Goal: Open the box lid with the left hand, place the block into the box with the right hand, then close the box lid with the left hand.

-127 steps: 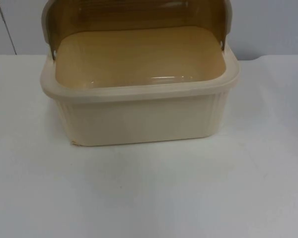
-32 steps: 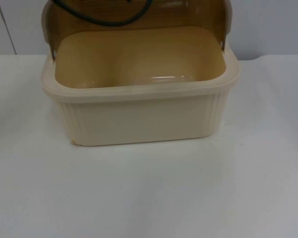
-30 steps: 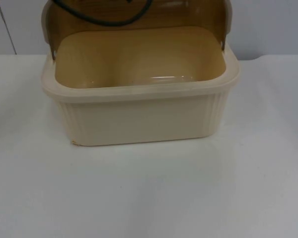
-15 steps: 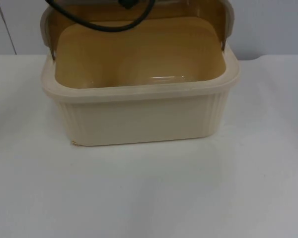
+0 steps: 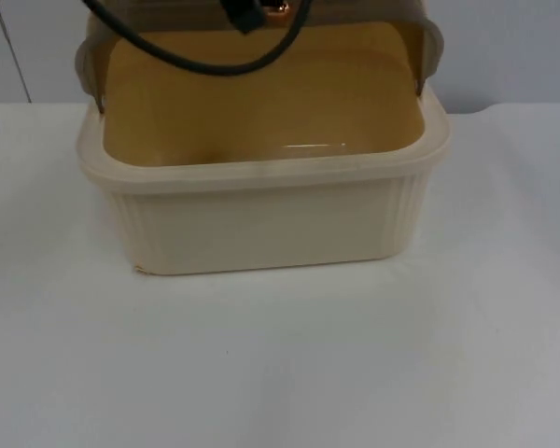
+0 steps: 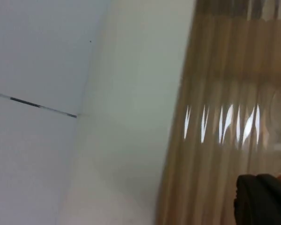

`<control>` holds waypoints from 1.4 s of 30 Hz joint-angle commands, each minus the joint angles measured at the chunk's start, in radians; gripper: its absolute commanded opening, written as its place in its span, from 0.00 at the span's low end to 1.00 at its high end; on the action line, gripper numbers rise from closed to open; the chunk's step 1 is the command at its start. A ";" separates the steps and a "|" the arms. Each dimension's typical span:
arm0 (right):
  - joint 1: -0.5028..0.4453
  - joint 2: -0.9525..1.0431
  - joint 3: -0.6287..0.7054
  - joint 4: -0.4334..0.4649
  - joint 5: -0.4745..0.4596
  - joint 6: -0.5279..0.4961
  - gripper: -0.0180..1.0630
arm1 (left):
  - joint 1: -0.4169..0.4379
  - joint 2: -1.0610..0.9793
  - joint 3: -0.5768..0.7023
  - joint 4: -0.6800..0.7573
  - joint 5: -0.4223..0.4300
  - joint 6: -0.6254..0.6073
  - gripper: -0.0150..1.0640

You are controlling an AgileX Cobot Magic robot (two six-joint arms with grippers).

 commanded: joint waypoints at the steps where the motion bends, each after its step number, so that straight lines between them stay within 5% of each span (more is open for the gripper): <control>1: 0.001 -0.016 0.004 -0.008 -0.001 -0.001 0.98 | -0.023 -0.011 0.075 0.039 -0.017 -0.010 0.01; 3: 0.001 -0.020 0.004 -0.008 0.000 -0.001 0.98 | -0.037 -0.028 0.119 0.057 -0.062 -0.013 0.01; 8: 0.001 -0.025 0.004 -0.008 0.000 0.011 0.98 | -0.113 -0.126 0.376 0.092 -0.353 -0.036 0.01; 14: 0.001 -0.025 0.004 0.004 -0.005 0.019 0.98 | -0.129 -0.143 0.553 0.092 -0.487 -0.065 0.01; 20: 0.001 -0.025 0.004 0.003 -0.003 0.019 0.98 | -0.137 -0.173 0.608 0.081 -0.474 -0.081 0.01; 27: 0.001 -0.025 0.004 0.003 -0.003 0.021 0.98 | -0.142 -0.381 0.608 0.021 -0.466 -0.323 0.01; 34: 0.001 -0.025 0.004 0.008 -0.001 0.022 0.98 | 0.027 -0.546 0.608 -0.177 -0.551 -0.506 0.01; 42: 0.001 -0.025 0.004 0.029 -0.003 0.022 0.98 | 0.342 -0.614 0.608 -0.333 -0.443 -0.554 0.01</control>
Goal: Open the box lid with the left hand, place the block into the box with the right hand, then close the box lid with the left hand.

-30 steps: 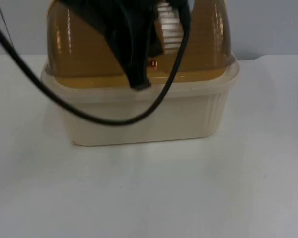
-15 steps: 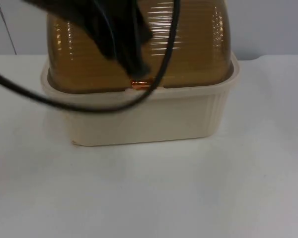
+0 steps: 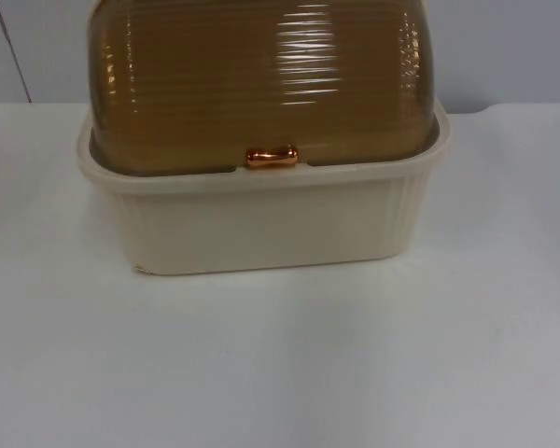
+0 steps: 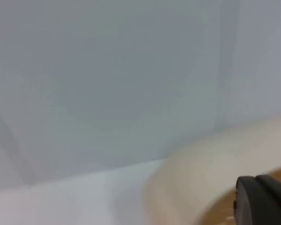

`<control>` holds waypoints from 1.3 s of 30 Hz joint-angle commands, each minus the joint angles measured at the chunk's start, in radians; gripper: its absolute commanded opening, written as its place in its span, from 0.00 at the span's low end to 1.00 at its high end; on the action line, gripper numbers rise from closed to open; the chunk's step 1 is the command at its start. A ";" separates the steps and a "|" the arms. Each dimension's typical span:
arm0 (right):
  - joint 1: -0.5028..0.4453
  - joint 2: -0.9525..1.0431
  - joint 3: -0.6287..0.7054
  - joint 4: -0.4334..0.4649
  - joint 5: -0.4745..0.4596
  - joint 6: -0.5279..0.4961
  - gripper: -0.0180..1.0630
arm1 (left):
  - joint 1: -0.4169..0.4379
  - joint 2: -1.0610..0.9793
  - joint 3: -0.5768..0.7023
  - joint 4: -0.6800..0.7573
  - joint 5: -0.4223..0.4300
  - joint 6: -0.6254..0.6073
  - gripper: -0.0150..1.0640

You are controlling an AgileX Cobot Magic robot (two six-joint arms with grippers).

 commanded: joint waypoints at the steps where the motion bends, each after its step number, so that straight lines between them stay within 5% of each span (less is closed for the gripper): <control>1: 0.000 -0.006 0.004 0.012 -0.003 0.001 0.98 | 0.070 -0.010 0.003 -0.039 0.036 -0.024 0.01; 7: 0.000 -0.006 0.004 0.020 -0.003 0.001 0.98 | 0.276 -0.017 0.003 -0.104 0.186 -0.033 0.01; 13: 0.000 -0.006 0.004 0.035 -0.003 0.001 0.98 | 0.305 -0.033 0.003 -0.105 0.183 0.015 0.04; 14: 0.000 -0.006 0.004 0.035 -0.003 0.001 0.98 | 0.305 -0.034 0.003 -0.105 0.183 0.031 0.10; 16: 0.000 -0.006 0.004 0.035 -0.003 0.001 0.98 | 0.305 -0.034 0.003 -0.105 0.183 0.031 0.39; 17: 0.000 -0.006 0.004 0.035 -0.003 0.001 0.98 | 0.305 -0.034 0.003 -0.105 0.183 0.031 0.39; 20: 0.000 -0.006 0.004 0.035 -0.003 0.001 0.98 | 0.305 -0.034 0.003 -0.135 0.179 0.026 0.90; 21: 0.000 -0.006 0.004 0.035 -0.003 0.001 0.98 | 0.305 -0.034 0.003 -0.134 0.175 0.026 0.99; 39: 0.000 -0.006 0.004 0.035 -0.005 0.004 0.98 | 0.305 -0.034 0.003 -0.117 0.162 0.026 0.99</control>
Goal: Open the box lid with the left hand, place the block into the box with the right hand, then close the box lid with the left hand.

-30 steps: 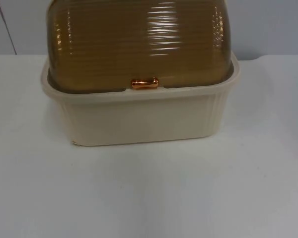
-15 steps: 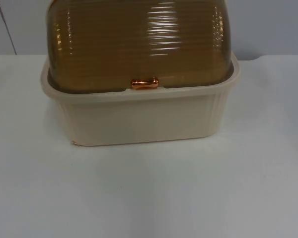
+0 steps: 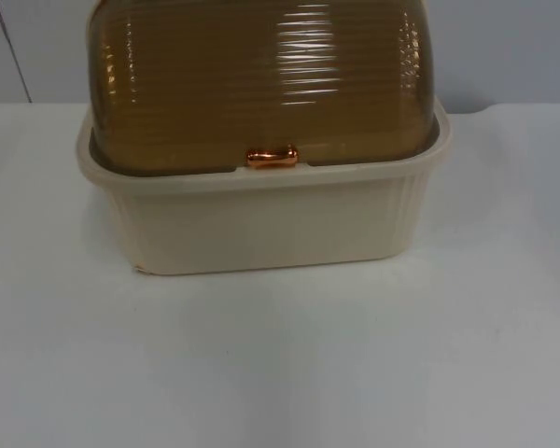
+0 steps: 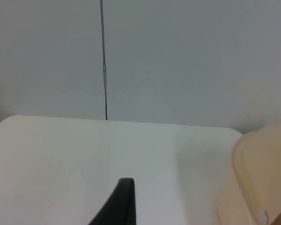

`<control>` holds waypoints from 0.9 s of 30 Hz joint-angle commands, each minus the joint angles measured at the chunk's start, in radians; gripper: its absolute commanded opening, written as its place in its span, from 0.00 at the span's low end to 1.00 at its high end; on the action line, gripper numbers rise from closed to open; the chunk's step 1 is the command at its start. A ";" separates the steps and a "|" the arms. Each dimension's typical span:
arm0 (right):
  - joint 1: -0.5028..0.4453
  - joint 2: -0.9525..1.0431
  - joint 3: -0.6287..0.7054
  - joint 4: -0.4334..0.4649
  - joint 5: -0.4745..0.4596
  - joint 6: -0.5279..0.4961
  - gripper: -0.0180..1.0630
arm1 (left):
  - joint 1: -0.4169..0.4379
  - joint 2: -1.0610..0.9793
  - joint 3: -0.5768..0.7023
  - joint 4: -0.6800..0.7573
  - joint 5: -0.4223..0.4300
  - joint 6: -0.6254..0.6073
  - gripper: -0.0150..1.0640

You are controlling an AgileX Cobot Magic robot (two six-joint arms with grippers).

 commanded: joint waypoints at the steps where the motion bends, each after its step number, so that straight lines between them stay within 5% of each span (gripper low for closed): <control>1: 0.000 -0.006 0.004 0.003 -0.005 0.004 0.98 | 0.004 -0.008 0.003 -0.034 -0.017 0.000 0.99; 8: 0.000 -0.010 0.004 0.002 -0.054 0.004 0.98 | 0.004 -0.046 -0.010 -0.083 0.006 -0.010 0.99; 12: 0.000 -0.010 0.004 0.051 -0.074 0.004 0.98 | 0.004 -0.055 -0.010 -0.026 0.129 -0.008 0.99; 15: 0.000 -0.018 0.004 0.052 0.017 -0.003 0.98 | 0.004 -0.080 0.001 0.013 0.182 0.004 0.99; 20: 0.010 -0.113 0.004 0.025 0.016 -0.040 0.98 | 0.004 -0.270 0.013 0.072 0.143 0.004 0.99; 27: 0.010 -0.408 -0.006 0.021 0.025 -0.180 0.98 | -0.003 -0.591 0.013 0.202 0.228 -0.085 0.99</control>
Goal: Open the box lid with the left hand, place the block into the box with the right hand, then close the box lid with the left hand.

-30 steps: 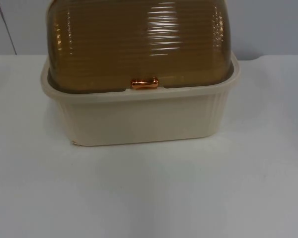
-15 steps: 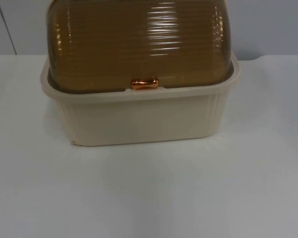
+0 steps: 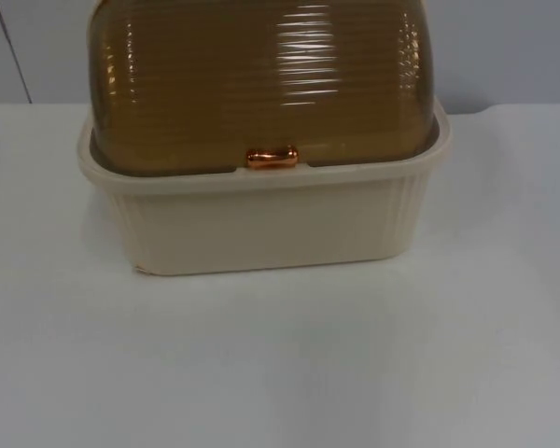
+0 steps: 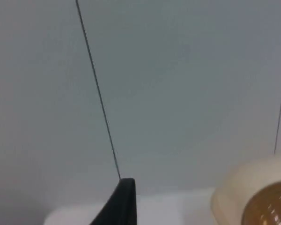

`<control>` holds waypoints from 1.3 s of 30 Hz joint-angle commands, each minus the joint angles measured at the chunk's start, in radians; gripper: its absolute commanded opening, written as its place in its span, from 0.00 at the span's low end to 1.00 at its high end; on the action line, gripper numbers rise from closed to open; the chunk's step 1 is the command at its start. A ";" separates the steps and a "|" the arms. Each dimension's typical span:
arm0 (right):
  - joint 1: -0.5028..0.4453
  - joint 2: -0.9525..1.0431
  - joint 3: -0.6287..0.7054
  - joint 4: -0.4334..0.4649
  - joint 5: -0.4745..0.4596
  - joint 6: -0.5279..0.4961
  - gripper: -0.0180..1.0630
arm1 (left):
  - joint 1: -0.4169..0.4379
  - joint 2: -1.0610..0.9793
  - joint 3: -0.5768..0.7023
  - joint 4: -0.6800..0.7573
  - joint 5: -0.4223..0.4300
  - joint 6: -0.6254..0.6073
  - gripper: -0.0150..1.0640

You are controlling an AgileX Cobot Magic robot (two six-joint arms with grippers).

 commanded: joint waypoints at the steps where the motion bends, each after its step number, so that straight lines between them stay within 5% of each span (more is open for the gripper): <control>1: 0.005 -0.083 -0.018 -0.004 0.025 -0.041 0.98 | -0.014 -0.095 0.000 0.020 0.037 -0.041 0.99; 19: 0.029 -0.395 -0.126 0.066 0.275 -0.104 0.98 | -0.032 -0.565 -0.002 0.145 0.104 -0.167 0.99; 24: 0.059 -0.481 -0.104 0.110 0.335 -0.036 0.98 | -0.072 -0.623 -0.020 0.131 0.284 -0.217 0.99; 30: 0.111 -0.538 -0.104 0.050 0.434 0.010 0.98 | -0.158 -0.674 -0.025 0.228 0.343 -0.236 0.99; 39: 0.119 -0.588 -0.106 0.036 0.515 0.058 0.98 | -0.156 -0.718 -0.066 0.259 0.444 -0.275 0.99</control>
